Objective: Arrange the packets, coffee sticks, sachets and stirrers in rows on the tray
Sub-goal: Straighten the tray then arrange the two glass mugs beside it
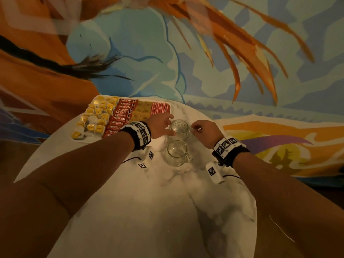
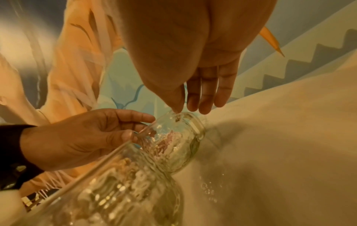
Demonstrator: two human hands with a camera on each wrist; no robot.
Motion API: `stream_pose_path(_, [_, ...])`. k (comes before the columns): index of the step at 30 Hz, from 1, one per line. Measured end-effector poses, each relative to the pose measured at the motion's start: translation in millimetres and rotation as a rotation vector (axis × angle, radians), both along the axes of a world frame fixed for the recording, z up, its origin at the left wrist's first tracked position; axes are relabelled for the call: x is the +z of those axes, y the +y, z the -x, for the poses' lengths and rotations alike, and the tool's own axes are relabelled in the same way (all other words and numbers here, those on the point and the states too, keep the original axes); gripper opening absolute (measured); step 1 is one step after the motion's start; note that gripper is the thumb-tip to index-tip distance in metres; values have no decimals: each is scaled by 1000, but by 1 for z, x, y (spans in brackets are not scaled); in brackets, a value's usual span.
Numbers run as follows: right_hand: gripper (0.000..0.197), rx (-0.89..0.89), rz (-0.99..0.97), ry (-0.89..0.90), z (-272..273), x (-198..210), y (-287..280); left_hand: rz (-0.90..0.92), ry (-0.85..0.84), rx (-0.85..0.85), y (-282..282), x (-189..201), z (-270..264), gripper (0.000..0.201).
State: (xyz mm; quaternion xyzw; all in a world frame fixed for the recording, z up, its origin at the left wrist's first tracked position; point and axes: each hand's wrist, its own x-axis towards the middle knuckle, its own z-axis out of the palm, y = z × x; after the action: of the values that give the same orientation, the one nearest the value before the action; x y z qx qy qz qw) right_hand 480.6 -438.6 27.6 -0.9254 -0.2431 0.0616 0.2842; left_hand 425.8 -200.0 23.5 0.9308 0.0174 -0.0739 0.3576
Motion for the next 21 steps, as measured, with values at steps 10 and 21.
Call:
stream_pose_path(10, [14, -55, -77, -54, -8, -12, 16, 41, -61, 21, -1, -3, -10, 63])
stream_pose_path(21, [16, -118, -66, -57, -52, -10, 35, -21, -52, 55, 6, -1, -56, 59])
